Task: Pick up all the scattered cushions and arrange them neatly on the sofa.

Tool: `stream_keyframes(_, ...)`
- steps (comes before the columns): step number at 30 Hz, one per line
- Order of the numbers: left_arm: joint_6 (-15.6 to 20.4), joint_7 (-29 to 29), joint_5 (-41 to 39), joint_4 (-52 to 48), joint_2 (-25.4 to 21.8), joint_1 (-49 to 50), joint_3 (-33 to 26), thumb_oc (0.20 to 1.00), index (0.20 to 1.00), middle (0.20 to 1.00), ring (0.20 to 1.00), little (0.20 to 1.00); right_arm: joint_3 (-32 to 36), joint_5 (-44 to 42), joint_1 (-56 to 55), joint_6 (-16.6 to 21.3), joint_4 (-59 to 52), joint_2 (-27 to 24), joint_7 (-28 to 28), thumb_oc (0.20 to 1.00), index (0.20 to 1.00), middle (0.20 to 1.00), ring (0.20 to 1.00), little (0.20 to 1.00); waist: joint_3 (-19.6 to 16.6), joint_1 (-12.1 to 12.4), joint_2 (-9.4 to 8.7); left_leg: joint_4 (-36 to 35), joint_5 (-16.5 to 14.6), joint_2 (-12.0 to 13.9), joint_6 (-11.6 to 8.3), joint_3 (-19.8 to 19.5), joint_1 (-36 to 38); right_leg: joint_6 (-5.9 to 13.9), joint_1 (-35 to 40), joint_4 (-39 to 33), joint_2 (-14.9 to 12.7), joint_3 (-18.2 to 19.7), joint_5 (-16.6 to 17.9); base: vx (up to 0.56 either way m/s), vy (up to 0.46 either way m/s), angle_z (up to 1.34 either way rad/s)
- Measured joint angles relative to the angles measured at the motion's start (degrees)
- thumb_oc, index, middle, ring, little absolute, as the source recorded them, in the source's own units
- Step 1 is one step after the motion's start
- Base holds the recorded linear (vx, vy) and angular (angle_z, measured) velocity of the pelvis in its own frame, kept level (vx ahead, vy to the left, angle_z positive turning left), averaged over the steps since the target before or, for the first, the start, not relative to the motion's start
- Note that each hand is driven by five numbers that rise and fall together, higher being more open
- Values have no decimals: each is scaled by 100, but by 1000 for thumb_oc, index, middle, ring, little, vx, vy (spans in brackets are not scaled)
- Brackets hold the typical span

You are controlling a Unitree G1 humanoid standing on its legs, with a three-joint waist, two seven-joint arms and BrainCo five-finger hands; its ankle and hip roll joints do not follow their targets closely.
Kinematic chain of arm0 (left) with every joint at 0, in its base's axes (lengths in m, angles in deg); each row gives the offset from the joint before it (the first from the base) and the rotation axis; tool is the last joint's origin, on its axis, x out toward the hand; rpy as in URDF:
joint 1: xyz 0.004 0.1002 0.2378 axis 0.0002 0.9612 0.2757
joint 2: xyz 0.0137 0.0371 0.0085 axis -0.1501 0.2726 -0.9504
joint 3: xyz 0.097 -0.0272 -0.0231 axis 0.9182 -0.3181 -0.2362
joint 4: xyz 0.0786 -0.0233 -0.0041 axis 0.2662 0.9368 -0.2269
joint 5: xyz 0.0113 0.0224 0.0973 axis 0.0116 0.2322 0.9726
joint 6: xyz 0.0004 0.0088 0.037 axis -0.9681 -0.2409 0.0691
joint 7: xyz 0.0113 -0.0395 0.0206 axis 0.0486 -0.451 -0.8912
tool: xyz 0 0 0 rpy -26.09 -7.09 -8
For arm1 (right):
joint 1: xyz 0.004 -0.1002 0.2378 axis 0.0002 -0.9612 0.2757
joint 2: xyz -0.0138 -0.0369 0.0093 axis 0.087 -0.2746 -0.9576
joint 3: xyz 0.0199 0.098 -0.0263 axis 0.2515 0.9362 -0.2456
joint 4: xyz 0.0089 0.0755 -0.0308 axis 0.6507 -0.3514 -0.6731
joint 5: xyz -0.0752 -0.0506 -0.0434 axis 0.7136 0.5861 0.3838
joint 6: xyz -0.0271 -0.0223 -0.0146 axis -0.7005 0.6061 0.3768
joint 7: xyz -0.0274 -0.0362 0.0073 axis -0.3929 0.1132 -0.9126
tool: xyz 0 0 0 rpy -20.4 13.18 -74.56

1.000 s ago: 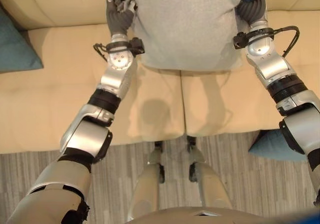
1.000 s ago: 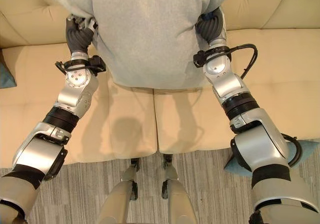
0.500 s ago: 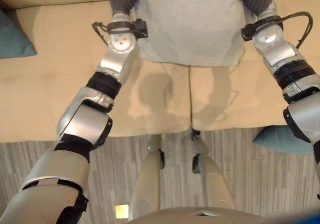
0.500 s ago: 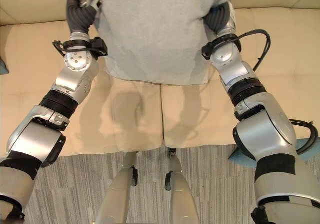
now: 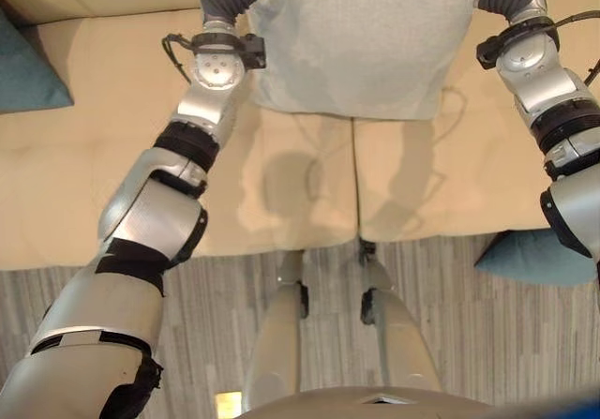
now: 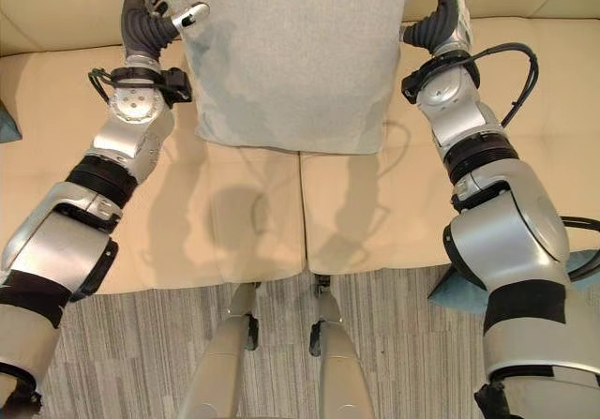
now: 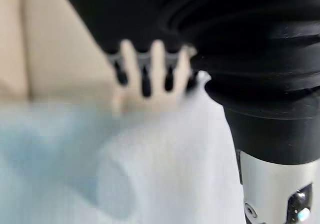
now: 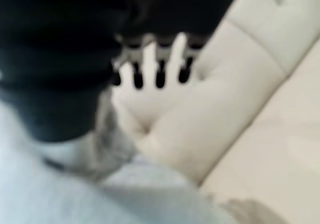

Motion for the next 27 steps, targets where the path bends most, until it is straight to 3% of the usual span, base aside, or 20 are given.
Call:
stream_keyframes(3, 21, 5, -109, -171, -714, 405, -400, 1000, 1000, 1000, 1000, 1000, 128, -93, -262, 39, -466, -562, 6, 1000, 1000, 1000, 1000, 1000, 3, -15, 1, -10, -1, -19, -1, 11, 383, 43, 374, -8, -25, -11, -34, 2, 2, 2)
stream_keyframes(5, 18, 102, -144, -519, -972, 746, -594, 1000, 1000, 1000, 1000, 1000, 191, -93, -412, 71, -713, -717, -7, 1000, 1000, 1000, 1000, 1000, -1, 8, 1, -12, -121, -3, -150, 1, 637, 76, 627, -6, -17, -14, -119, 30, -7, 1)
stream_keyframes(7, 59, 157, -157, -1813, -1349, 1675, -1170, 1000, 1000, 1000, 1000, 1000, 656, -86, -1103, 165, -1877, -1270, -34, 1000, 1000, 1000, 1000, 1000, -1, 9, 1, -13, -194, 3, -241, 5, 777, 85, 770, -14, -12, -15, -134, 37, -14, 1)
stream_keyframes(9, 214, 228, -150, -3145, -1383, 3014, -1794, 1000, 1000, 1000, 1000, 1000, 1526, -87, -2319, 285, -2827, -1609, -45, 1000, 1000, 1000, 1000, 1000, -2, 13, -4, -13, -246, -26, -225, 7, 1065, 154, 1077, -26, -46, -29, -199, 28, -9, 7)
stream_keyframes(12, 222, 383, -106, -3514, -1157, 4048, -1956, 1000, 1000, 1000, 1000, 1000, 2121, -88, -3419, 286, -3159, -1527, -199, 1000, 1000, 1000, 1000, 1000, -17, 23, -10, -14, -399, -42, -277, 9, 1466, 172, 1477, -27, -67, -45, -327, 42, -6, 1)
stream_keyframes(14, 283, 573, -102, -4292, -677, 5400, -2672, 1000, 1000, 1000, 1000, 1000, 3040, -79, -4982, 420, -4210, -1255, -384, 1000, 1000, 1000, 1000, 1000, -43, -32, -19, -15, -512, -20, -219, 9, 1678, 151, 1690, -44, -48, -54, -351, 56, -27, -3)
stream_keyframes(15, 190, 604, -107, -4233, -538, 5593, -2673, 1000, 1000, 1000, 1000, 1000, 3111, -55, -5236, 371, -4190, -1125, -493, 1000, 1000, 1000, 1000, 1000, -43, -29, -20, -14, -533, -14, -213, 18, 1734, 156, 1744, -53, -42, -53, -355, 82, -48, 5)
stream_keyframes(16, 151, 769, -83, -4591, -18, 6290, -2913, 1000, 1000, 1000, 1000, 1000, 3803, -18, -6123, 409, -4666, -414, -628, 1000, 1000, 1000, 1000, 1000, -88, -55, -42, -17, -585, -16, -230, 2, 1896, 133, 1940, -83, -48, -100, -385, 49, -23, 6)
stream_keyframes(19, 81, 1048, 137, -4488, 598, 7211, -2865, 1000, 1000, 1000, 1000, 1000, 3781, 148, -7031, 389, -4601, 258, -862, 1000, 1000, 1000, 1000, 1000, -192, -111, -41, -19, -662, -31, -211, 14, 2219, 119, 2298, -155, -63, -118, -431, 16, -6, 2)
stream_keyframes(21, -53, 1247, 248, -4082, 759, 7450, -2775, 1000, 1000, 1000, 1000, 1000, 3667, 299, -7362, 376, -4405, 351, -1026, 1000, 1000, 1000, 1000, 1000, -259, -112, 1, -20, -709, -25, -236, 7, 2307, 127, 2416, -208, -59, -145, -441, 6, -5, 2)
stream_keyframes(24, -241, 1498, 647, -2784, 1229, 7894, -2917, 1000, 1000, 1000, 1000, 1000, 3686, 668, -7720, 394, -3843, 965, -1239, 1000, 1000, 1000, 1000, 1000, -353, -163, 34, -21, -791, -3, -233, 36, 2697, 116, 2792, -211, -45, -137, -504, -10, -7, -1)
stream_keyframes(27, -422, 1597, 910, -1670, 1703, 8218, -2859, 1000, 1000, 1000, 1000, 1000, 3348, 963, -8029, 301, -2940, 1136, -1359, 1000, 1000, 1000, 1000, 1000, -659, -184, 94, -21, -865, -5, -183, 43, 2834, 90, 2927, -218, -49, -139, -568, -29, -14, -1)
